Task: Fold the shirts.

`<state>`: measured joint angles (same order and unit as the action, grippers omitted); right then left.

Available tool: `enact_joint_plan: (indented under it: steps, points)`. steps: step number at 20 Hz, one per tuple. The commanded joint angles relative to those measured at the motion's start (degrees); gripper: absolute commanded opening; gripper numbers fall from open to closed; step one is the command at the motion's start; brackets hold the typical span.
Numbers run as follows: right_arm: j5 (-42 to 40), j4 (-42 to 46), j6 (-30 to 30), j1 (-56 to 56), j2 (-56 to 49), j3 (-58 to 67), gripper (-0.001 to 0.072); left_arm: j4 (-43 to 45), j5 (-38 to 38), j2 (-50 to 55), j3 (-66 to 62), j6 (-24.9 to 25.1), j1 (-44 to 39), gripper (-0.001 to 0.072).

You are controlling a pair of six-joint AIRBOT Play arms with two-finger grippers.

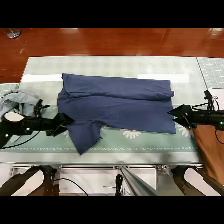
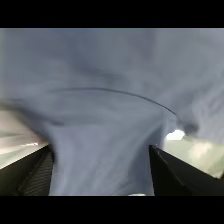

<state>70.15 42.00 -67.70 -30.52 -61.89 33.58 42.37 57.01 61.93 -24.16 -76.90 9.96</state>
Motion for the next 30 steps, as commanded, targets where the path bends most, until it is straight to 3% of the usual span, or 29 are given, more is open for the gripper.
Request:
enact_joint_plan:
  steps: [1,2,3,4,7,9,13,24,30]
  points:
    - [1.55,-1.92,-0.68,-0.94,0.09,0.44,0.0622,-1.09,-4.92,2.95,0.44,0.81,-6.4,0.0695]
    - [3.72,-0.59,-0.68,-2.54,0.11,1.73,0.0623,-1.09,-4.83,3.08,0.28,0.87,-6.93,0.0532]
    - [5.86,2.23,-0.7,-4.57,0.24,3.08,0.0622,-1.09,-3.87,2.89,0.02,1.55,-6.8,0.0087]
    - [7.15,6.99,-2.05,-7.08,1.16,3.87,0.0622,-1.05,-2.73,2.75,-0.55,2.6,-6.56,0.0027]
    - [6.01,22.47,-10.34,-11.08,5.99,0.59,0.0622,-1.07,-0.46,2.69,-2.75,4.04,-6.1,0.0026]
    - [3.85,24.46,-13.81,-10.71,9.16,-4.66,0.0622,-1.09,-0.52,2.69,-3.23,4.07,-6.1,0.0026]
    - [1.31,19.89,-14.27,-10.32,9.79,-10.6,0.0622,-1.09,-0.48,2.69,-3.21,4.04,-6.1,0.0027]
    - [-5.86,-1.09,-4.07,-10.29,-1.95,-10.58,0.0622,-1.07,-1.05,2.69,-3.21,4.04,-6.12,0.0027]
    - [-8.17,-4.26,-1.81,-6.03,-6.05,-10.51,0.0616,-1.07,-1.29,2.78,-3.21,4.04,-6.12,0.0026]
